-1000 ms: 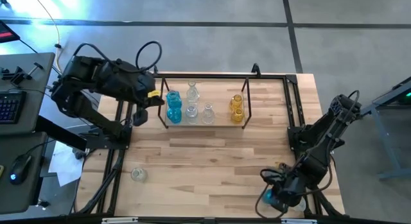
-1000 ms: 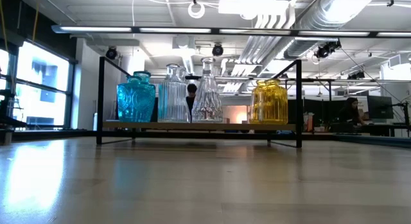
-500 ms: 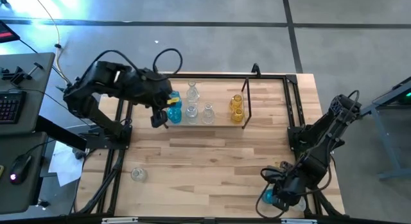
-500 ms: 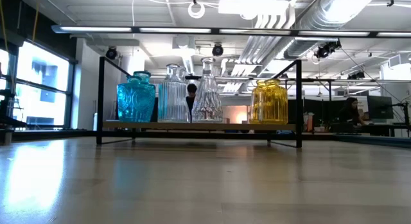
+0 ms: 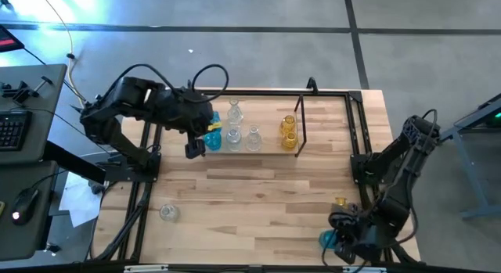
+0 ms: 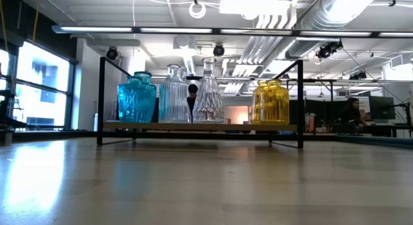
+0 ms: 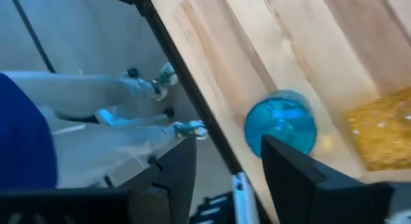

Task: Sort vases onto shelf
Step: Put the blue vase on the shelf aligned with the other blue vases

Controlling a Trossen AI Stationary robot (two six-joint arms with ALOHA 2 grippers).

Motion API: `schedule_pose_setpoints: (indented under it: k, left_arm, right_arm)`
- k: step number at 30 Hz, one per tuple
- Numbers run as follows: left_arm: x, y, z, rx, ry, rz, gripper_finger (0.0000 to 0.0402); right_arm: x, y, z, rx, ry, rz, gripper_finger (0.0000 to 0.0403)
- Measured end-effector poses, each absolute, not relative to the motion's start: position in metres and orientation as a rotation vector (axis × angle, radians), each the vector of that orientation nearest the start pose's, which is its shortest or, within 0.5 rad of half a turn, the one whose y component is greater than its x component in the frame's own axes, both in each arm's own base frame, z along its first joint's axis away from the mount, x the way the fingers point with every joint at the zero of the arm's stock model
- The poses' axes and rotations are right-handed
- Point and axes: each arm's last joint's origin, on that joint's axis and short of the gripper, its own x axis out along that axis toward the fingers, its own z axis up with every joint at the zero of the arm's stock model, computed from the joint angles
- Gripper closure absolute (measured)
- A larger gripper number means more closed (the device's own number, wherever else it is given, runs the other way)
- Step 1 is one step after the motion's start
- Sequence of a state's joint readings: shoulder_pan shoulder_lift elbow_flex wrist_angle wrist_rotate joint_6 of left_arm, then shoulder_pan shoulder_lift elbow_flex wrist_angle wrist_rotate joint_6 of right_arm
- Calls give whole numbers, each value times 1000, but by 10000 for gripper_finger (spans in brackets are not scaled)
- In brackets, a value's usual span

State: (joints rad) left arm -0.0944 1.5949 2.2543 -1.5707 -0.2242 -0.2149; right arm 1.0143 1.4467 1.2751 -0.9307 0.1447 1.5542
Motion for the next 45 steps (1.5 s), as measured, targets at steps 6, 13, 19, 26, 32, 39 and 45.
schedule_pose_setpoints:
  k: [6, 13, 19, 26, 32, 39, 45]
  left_arm:
    - [246, -17, 486, -33, 895, 212, 392]
    - [255, -18, 481, 20, 923, 189, 392]
    - [264, -18, 475, 47, 950, 179, 392]
    - [271, -19, 471, 53, 970, 167, 392]
    - [271, -20, 471, 41, 972, 144, 392]
    - [268, -21, 472, 34, 964, 145, 392]
    - [268, -21, 472, 34, 964, 145, 392]
  right_arm:
    - [140, 245, 296, 847, 1246, -188, 191]
    - [129, 253, 282, 862, 1213, -339, 134]
    - [136, 268, 258, 815, 1217, -405, 128]
    - [142, 284, 237, 798, 1222, -420, 128]
    - [142, 282, 233, 778, 1219, -463, 128]
    - [139, 280, 233, 754, 1219, -478, 128]
    - [131, 281, 233, 766, 1171, -512, 128]
